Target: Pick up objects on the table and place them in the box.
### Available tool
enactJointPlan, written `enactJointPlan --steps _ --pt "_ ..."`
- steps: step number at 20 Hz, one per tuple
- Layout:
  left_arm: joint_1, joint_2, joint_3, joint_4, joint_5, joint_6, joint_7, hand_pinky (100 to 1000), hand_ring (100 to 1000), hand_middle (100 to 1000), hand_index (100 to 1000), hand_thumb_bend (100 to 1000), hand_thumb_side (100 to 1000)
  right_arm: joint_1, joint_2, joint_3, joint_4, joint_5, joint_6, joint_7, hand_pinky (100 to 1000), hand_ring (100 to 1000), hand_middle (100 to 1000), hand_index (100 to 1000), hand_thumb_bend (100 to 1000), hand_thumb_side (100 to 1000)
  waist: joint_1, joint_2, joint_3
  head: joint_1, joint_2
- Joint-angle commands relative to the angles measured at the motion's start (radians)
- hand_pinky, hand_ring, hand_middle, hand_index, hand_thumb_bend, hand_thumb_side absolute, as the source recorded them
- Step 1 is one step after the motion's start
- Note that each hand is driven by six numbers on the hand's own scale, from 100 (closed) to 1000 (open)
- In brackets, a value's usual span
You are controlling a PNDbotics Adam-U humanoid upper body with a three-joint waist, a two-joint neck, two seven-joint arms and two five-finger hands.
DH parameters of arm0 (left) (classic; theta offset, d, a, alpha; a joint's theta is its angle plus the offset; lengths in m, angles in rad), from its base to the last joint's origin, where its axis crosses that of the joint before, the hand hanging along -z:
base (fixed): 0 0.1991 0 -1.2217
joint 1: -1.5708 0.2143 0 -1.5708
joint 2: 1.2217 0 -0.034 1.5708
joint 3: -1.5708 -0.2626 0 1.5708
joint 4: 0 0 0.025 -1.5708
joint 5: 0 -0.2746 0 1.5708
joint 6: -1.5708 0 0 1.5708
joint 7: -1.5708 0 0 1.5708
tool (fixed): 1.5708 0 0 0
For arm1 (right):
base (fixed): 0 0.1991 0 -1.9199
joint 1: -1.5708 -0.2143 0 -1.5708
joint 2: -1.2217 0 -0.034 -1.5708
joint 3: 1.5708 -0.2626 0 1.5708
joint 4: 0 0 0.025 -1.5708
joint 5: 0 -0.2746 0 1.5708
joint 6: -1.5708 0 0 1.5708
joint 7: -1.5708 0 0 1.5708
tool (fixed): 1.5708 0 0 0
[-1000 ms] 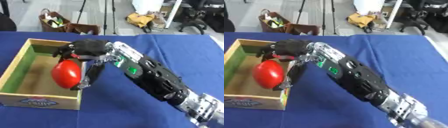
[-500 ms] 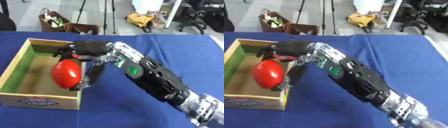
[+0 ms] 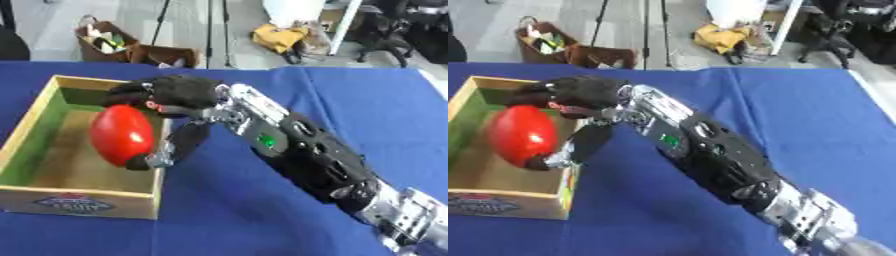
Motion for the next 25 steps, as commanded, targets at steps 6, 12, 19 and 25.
enactJointPlan --steps 6,12,19,25 --pt "-0.018 0.006 -0.004 -0.018 0.004 -0.002 -0.003 190 463 538 674 100 860 -0.007 -0.036 -0.028 -0.017 0.01 0.043 -0.034 846 937 968 1000 670 801 0.005 -0.017 0.0 -0.002 -0.01" --pt "-0.018 0.006 -0.004 -0.018 0.003 -0.002 -0.003 190 463 537 675 100 859 0.001 -0.039 -0.029 -0.03 0.005 0.048 -0.054 832 908 928 996 624 807 0.005 -0.018 -0.001 -0.001 -0.01" --pt "-0.011 0.013 0.001 -0.018 -0.001 0.0 0.004 189 462 535 671 100 860 0.034 -0.037 -0.082 -0.106 -0.075 0.096 -0.125 669 739 768 876 100 747 0.006 -0.027 -0.021 0.013 0.002" --pt "-0.001 0.025 0.01 -0.018 -0.01 0.002 0.015 190 462 536 672 100 860 0.112 -0.06 -0.181 -0.24 -0.165 0.183 -0.214 581 678 687 821 100 746 0.009 -0.034 -0.055 0.033 0.024"
